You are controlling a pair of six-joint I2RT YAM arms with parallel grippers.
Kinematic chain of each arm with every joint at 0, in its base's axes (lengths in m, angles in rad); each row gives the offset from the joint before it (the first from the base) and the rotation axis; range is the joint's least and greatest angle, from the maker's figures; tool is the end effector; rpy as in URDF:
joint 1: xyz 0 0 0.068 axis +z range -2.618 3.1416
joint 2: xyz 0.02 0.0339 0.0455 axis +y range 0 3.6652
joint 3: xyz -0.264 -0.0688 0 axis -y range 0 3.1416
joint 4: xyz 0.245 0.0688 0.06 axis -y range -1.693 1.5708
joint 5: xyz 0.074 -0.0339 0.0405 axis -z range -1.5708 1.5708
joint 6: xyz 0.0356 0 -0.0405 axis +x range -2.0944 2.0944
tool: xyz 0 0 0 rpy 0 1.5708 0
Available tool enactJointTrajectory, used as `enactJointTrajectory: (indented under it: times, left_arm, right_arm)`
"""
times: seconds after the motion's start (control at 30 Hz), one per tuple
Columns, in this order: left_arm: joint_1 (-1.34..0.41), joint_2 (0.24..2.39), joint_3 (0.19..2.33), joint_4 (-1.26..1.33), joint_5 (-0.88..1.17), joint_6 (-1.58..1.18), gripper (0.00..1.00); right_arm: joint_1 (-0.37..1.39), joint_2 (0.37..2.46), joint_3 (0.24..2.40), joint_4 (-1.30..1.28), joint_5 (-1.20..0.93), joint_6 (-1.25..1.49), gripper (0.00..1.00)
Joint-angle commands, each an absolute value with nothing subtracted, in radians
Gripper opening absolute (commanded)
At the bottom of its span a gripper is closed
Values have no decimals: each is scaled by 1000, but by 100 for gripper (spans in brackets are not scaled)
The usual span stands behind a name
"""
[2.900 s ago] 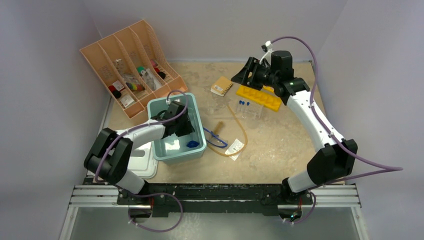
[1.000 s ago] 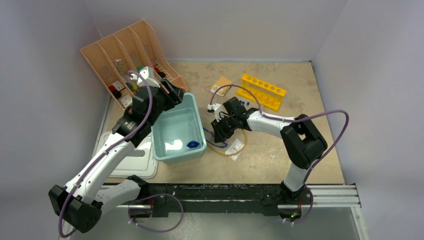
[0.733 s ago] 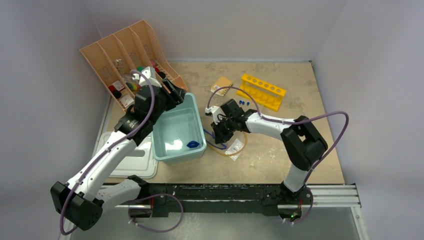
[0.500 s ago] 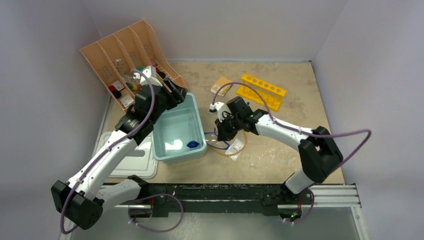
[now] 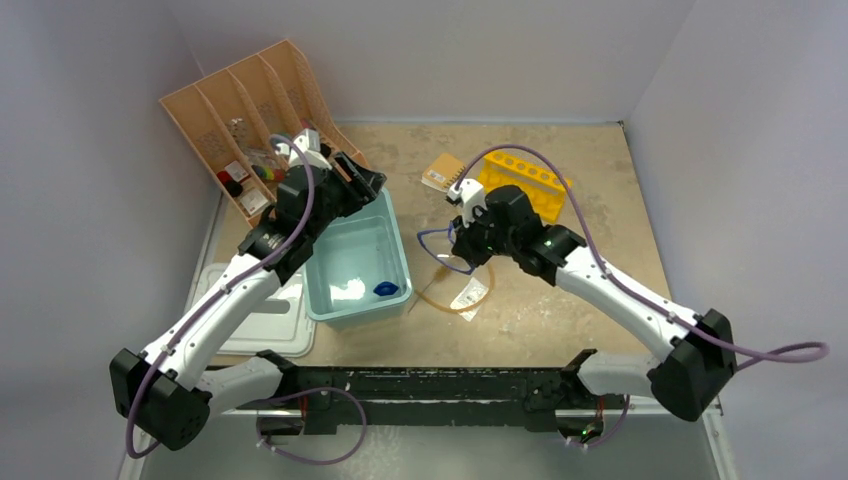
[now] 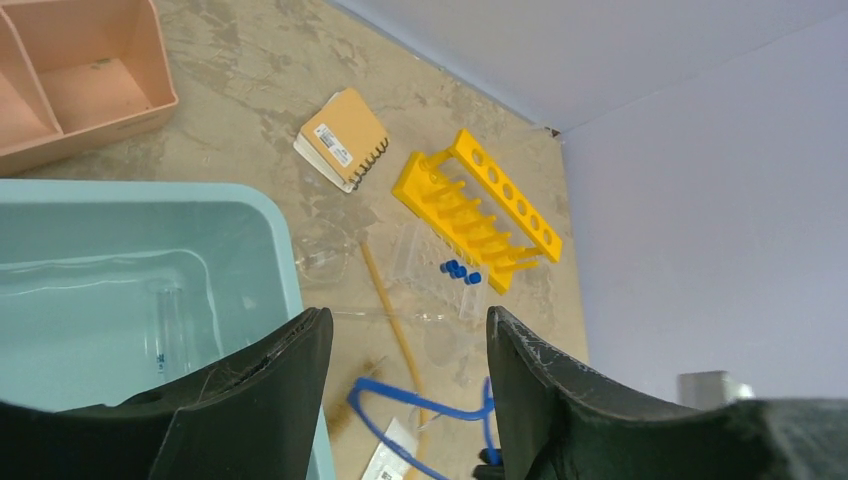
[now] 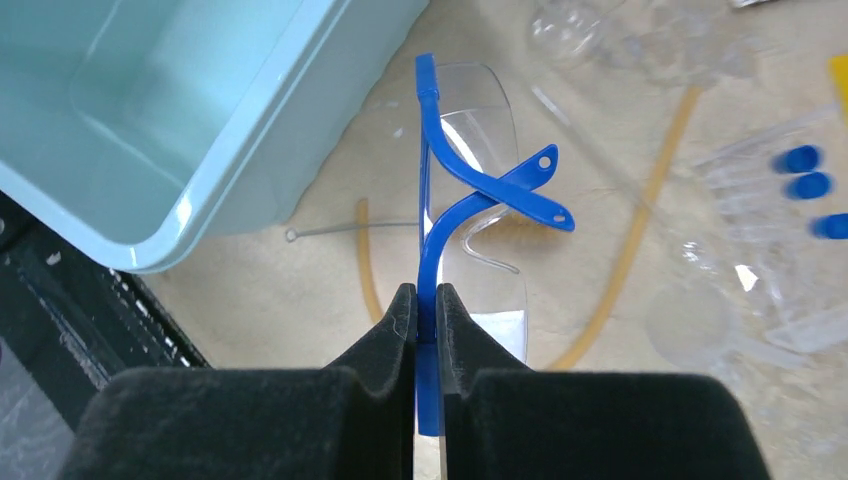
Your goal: Organize the chemistry lab equipment
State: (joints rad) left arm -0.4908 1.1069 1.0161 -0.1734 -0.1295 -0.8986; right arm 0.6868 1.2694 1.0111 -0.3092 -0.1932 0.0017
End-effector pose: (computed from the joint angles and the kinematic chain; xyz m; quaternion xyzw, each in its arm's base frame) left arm 0.2287 -0.1170 0.3586 -0.1990 0.7680 -0.3488 0.4989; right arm 0.2166 0.1864 0.3025 -0.3368 0.8064 0.2411 0.4220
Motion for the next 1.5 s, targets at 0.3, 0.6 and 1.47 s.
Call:
enactJointTrajectory:
  times: [0.3,0.6,1.47]
  left_arm:
    - [-482,1057,1244,-371,-423,-779,57]
    - [-483,978,1387,-504,-675,-735,57]
    - [-483,799,1336,-645,-726,-719,59]
  right_arm:
    - [702,1302,1394,-364,-86,127,0]
    - [808,1426,1531,-273,86,445,0]
    - [1088,2069,1788,-199,385,785,0]
